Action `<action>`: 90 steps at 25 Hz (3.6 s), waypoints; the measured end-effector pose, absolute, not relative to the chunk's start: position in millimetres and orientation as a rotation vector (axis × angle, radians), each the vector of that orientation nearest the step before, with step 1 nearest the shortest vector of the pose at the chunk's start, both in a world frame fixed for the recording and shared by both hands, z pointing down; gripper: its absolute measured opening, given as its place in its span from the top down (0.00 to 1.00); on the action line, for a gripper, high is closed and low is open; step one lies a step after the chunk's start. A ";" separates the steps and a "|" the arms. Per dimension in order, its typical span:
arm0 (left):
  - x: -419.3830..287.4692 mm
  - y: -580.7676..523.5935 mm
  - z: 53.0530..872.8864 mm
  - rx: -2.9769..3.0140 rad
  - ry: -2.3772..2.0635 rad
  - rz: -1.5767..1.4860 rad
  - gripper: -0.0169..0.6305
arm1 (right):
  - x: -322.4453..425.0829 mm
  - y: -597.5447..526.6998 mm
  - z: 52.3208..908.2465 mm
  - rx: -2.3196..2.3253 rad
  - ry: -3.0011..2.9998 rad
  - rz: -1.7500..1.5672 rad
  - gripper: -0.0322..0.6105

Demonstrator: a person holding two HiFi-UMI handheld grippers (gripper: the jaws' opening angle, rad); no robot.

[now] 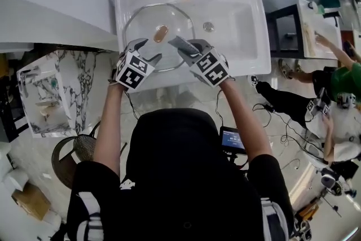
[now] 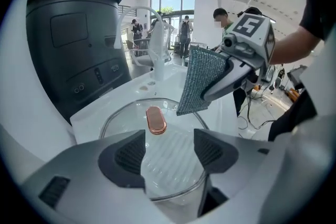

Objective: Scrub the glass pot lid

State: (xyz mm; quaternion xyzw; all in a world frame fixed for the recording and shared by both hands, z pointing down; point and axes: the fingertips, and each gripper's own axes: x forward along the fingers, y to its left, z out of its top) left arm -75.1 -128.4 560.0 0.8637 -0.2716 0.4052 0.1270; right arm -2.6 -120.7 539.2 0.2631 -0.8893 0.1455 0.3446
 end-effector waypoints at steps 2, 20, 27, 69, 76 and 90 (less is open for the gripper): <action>-77.0 -122.4 549.7 2.530 -0.807 1.147 0.56 | -4.4 -119.6 530.8 0.717 -2.314 0.370 0.84; -97.0 -92.0 405.6 2.744 -1.144 0.595 0.95 | -35.1 -109.2 409.8 1.037 -2.386 0.094 0.84; -107.0 -74.2 358.8 2.758 -1.197 0.405 0.95 | -43.3 -92.0 360.7 1.173 -2.420 -0.019 0.84; -52.6 77.7 213.4 2.799 -1.606 0.073 0.95 | 26.8 67.3 208.8 1.383 -2.643 -0.265 0.84; -47.3 109.0 211.4 2.801 -1.657 0.075 0.95 | 35.8 98.1 207.1 1.383 -2.657 -0.281 0.84; -41.9 157.8 214.2 2.808 -1.658 0.052 0.95 | 43.7 146.8 218.0 1.357 -2.638 -0.278 0.84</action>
